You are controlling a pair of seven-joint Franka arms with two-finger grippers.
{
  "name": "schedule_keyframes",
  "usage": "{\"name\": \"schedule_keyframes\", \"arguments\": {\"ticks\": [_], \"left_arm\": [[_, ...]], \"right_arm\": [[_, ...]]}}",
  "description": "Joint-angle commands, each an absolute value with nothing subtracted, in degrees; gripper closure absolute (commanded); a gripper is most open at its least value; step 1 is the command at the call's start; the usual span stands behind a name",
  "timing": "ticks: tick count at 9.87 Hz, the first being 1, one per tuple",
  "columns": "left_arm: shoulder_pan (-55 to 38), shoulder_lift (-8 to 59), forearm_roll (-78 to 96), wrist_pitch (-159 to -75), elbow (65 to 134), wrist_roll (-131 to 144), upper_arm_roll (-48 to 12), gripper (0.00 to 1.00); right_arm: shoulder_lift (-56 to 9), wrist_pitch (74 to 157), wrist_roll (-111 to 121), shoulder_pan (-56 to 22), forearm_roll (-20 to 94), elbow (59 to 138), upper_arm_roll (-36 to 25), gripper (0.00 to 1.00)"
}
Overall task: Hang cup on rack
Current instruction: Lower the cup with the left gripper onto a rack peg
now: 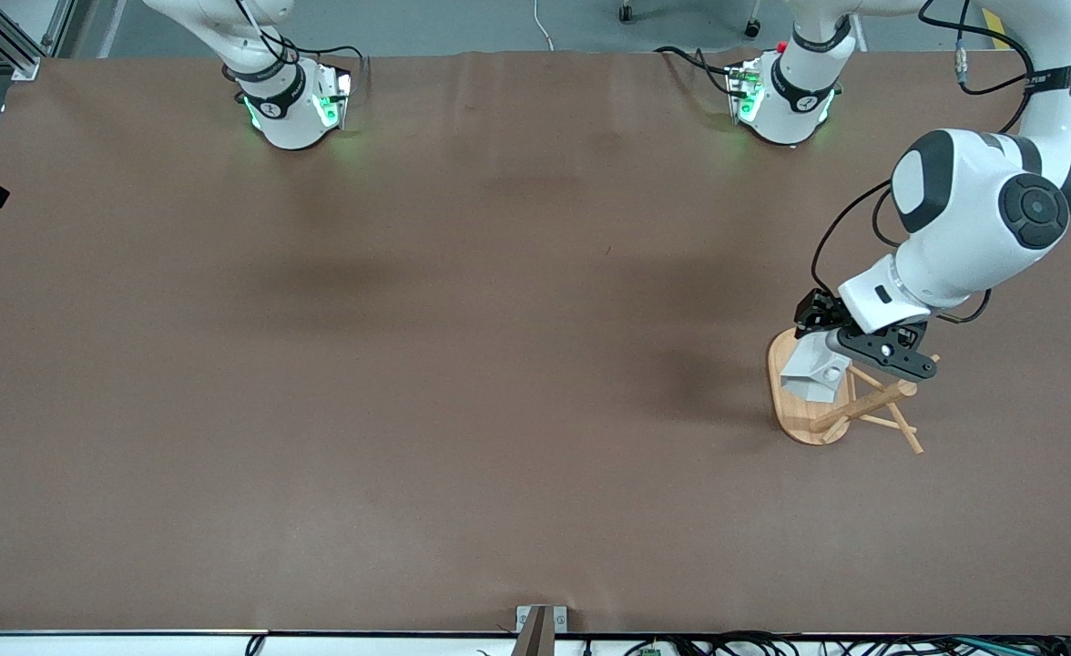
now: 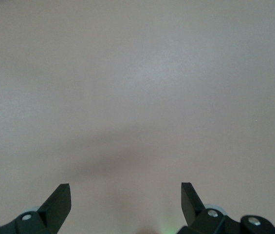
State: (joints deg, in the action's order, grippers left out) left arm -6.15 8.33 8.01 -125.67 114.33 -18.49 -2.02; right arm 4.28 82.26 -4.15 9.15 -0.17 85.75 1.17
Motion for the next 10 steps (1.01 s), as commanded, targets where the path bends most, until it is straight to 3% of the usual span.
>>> {"name": "schedule_keyframes", "arguments": {"ticks": [1,4,6,7,8,10], "left_arm": [[-6.24,9.93,9.14,-126.39,114.7,-20.74,-0.88,0.99],[-6.15,10.11,9.14,-126.39,114.7,-21.01,0.26,0.96],[-6.15,10.46,9.23,-126.39,114.7,-21.01,0.44,0.83],[-6.07,10.72,9.23,-126.39,114.52,-21.01,0.53,0.5],[-6.06,10.72,9.23,-126.3,114.43,-21.01,0.53,0.0],[-6.06,10.46,9.23,-126.3,114.35,-20.22,0.53,0.0]], "right_arm": [[4.31,81.74,-3.6,9.32,-0.7,85.43,1.23,0.0],[4.31,81.65,-3.6,9.4,-0.7,85.43,1.23,0.0],[4.31,81.65,-3.6,9.49,-0.7,85.43,1.23,0.0],[4.31,81.56,-3.6,9.49,-0.7,85.43,1.23,0.0],[4.31,81.56,-3.6,9.49,-0.7,85.52,1.23,0.0],[4.31,81.56,-3.6,9.49,-0.7,85.52,1.23,0.0]]}}
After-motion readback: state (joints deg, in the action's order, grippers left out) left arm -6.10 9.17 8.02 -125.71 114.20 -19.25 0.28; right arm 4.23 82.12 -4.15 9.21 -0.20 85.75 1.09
